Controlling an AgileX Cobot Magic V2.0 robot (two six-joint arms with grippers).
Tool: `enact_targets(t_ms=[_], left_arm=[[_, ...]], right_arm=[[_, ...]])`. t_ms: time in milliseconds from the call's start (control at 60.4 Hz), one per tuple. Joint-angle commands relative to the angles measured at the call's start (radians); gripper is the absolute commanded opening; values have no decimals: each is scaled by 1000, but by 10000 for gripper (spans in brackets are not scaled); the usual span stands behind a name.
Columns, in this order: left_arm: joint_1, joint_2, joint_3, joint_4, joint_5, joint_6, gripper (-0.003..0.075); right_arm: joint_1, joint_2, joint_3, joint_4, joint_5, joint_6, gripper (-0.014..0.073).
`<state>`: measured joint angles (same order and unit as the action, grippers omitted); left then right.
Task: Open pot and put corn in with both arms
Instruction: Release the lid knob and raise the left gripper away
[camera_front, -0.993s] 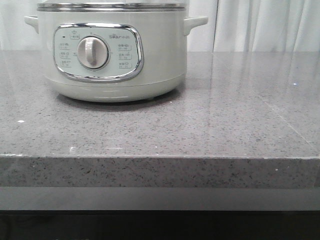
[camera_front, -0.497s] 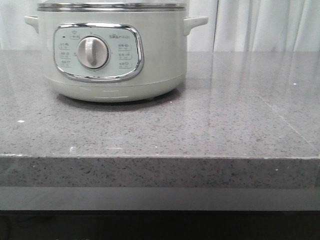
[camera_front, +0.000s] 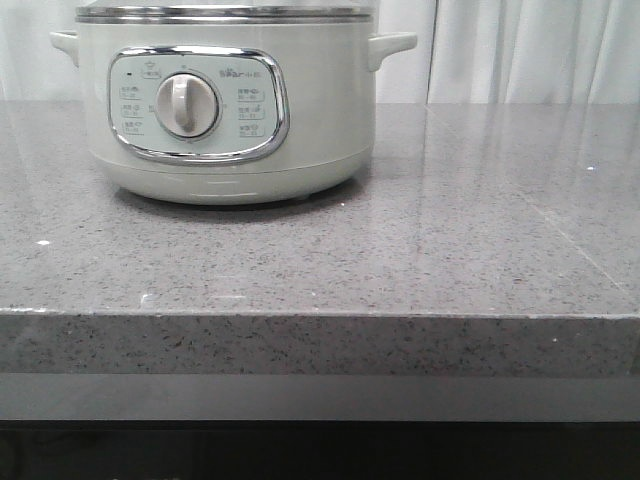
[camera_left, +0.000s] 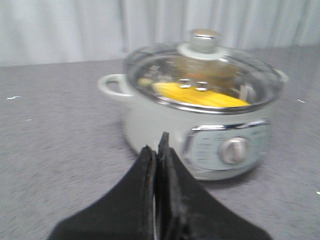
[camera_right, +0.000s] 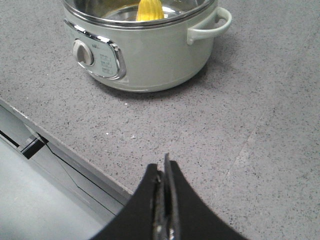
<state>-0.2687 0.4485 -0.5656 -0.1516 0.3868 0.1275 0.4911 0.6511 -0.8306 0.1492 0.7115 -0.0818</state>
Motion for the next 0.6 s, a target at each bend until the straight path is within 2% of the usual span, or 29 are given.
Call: enact_targets(t_ms=[0,149,298,414,513,579], left_arm=[[69,-56,50,-20,-128,1,-20],[127,-148,167,-35,-209,1,-20],[133,-238,268,-7,-245,-8,-20],[158,-313,328,45,-270,-75,-20],[184,-363,379,117,-282,-187,-20],[191,-386,410,114,-296,-191,-20]], right_arm=[[-7,0,-26,-2,-65,-2,-120],[-7,0,-26,-2,-65,-2,-120],[-7,0,-26,-2,-65,-2,-120],[-7,0,-26,-2,-65,-2,-120],[-7,0,-26,-2,-65,-2,-120],[-7,0,-26,-2,-65,-2,-120]])
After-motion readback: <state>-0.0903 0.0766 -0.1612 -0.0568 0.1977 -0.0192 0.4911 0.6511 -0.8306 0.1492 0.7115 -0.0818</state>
